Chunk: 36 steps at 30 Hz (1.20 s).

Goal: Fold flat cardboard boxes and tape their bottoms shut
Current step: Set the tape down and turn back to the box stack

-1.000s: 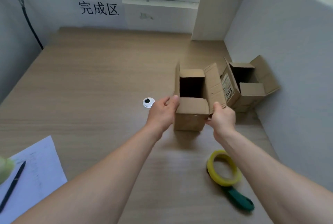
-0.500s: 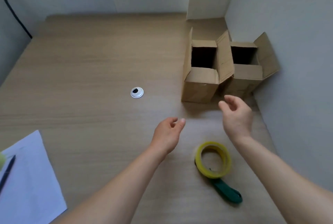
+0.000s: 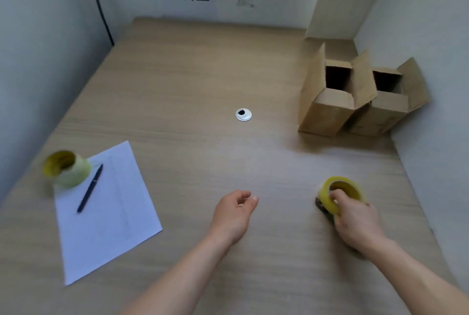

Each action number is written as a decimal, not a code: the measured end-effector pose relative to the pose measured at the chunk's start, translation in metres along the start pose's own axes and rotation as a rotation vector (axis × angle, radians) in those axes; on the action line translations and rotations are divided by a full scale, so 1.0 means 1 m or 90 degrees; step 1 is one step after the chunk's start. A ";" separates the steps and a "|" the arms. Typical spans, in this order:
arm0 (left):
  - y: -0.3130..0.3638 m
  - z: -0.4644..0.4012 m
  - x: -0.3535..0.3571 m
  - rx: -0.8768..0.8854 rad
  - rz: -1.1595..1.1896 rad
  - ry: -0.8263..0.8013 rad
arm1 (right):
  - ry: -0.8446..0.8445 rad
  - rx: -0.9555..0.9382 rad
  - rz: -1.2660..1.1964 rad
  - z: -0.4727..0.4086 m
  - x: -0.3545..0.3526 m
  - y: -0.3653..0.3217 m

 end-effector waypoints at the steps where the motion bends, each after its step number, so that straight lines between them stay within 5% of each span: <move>1: -0.001 0.006 -0.016 0.015 0.002 0.013 | -0.008 0.031 0.009 0.004 0.000 0.003; 8: -0.018 0.063 -0.111 0.035 0.053 0.133 | 0.057 -0.009 0.009 0.021 -0.043 -0.040; 20: -0.072 0.224 -0.192 -0.020 0.035 0.426 | 0.117 -0.573 -0.199 0.168 -0.104 -0.318; 36: -0.203 0.537 -0.246 -0.146 -0.088 0.745 | 0.155 -1.013 -0.186 0.483 -0.091 -0.410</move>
Point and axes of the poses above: each hand's wrist, its own z-axis away from the middle knuckle, its own x-axis out of the palm, y = z × x, the point moved 6 cm from there along -z, towards the middle knuckle, and after that the axes turned 10 degrees about z, right-handed, at the moved point
